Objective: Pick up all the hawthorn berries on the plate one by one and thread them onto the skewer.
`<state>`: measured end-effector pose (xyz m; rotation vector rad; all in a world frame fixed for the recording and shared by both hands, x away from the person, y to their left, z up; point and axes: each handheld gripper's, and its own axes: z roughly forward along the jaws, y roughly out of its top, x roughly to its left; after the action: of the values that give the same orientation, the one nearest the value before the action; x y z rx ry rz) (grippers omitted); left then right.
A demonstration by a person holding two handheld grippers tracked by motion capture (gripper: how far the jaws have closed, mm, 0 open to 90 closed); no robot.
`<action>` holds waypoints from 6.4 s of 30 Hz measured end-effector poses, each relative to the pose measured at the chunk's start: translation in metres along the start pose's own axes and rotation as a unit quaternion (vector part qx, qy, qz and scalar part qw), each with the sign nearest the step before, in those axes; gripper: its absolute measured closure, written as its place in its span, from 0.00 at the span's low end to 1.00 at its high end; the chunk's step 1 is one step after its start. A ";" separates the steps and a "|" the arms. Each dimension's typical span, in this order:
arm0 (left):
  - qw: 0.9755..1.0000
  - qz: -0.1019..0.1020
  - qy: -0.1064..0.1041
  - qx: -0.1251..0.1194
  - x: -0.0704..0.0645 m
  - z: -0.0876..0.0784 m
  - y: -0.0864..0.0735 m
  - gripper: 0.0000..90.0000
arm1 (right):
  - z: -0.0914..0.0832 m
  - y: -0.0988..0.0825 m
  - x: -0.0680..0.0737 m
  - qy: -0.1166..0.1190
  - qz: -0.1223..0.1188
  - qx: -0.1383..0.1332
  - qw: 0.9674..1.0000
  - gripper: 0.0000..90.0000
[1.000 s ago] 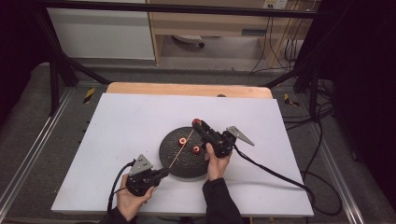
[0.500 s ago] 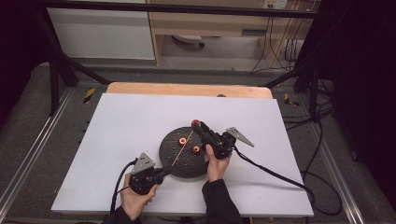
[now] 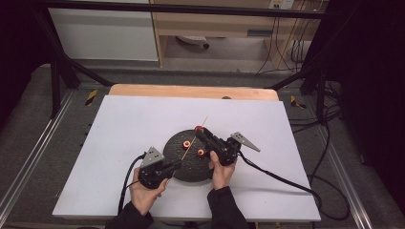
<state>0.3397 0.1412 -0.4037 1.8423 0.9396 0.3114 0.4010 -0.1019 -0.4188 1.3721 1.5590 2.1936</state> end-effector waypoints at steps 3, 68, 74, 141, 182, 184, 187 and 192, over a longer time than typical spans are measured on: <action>1.000 0.005 0.001 -0.002 0.001 0.003 0.006 0.98 | -0.001 -0.002 0.001 0.002 0.001 0.005 1.000 0.68; 0.998 0.043 0.006 0.049 0.060 -0.052 -0.041 0.98 | -0.006 0.022 -0.010 -0.065 -0.186 0.364 0.910 0.06; 0.998 0.042 0.004 0.051 0.065 -0.056 -0.048 0.98 | 0.007 0.025 -0.007 -0.081 -0.208 0.401 0.889 0.05; 0.998 0.044 0.002 0.050 0.066 -0.058 -0.052 0.98 | 0.086 0.017 -0.015 -0.143 -0.188 0.584 0.777 0.70; 0.998 0.047 0.006 0.046 0.063 -0.059 -0.051 0.98 | 0.050 0.037 0.015 -0.084 -0.172 0.462 0.866 0.70; 0.998 0.046 0.007 0.044 0.063 -0.059 -0.051 0.98 | 0.047 0.036 0.014 -0.082 -0.170 0.450 0.873 0.70; 0.998 0.046 0.006 0.045 0.062 -0.059 -0.051 0.98 | 0.040 0.033 0.014 -0.074 -0.160 0.424 0.888 0.70; 0.998 0.047 0.005 0.043 0.061 -0.059 -0.051 0.98 | 0.030 0.030 0.013 -0.058 -0.142 0.383 0.911 0.70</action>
<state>0.3219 0.2347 -0.4321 1.9698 0.8861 0.3435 0.4265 -0.0880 -0.3856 1.2612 2.5146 1.3327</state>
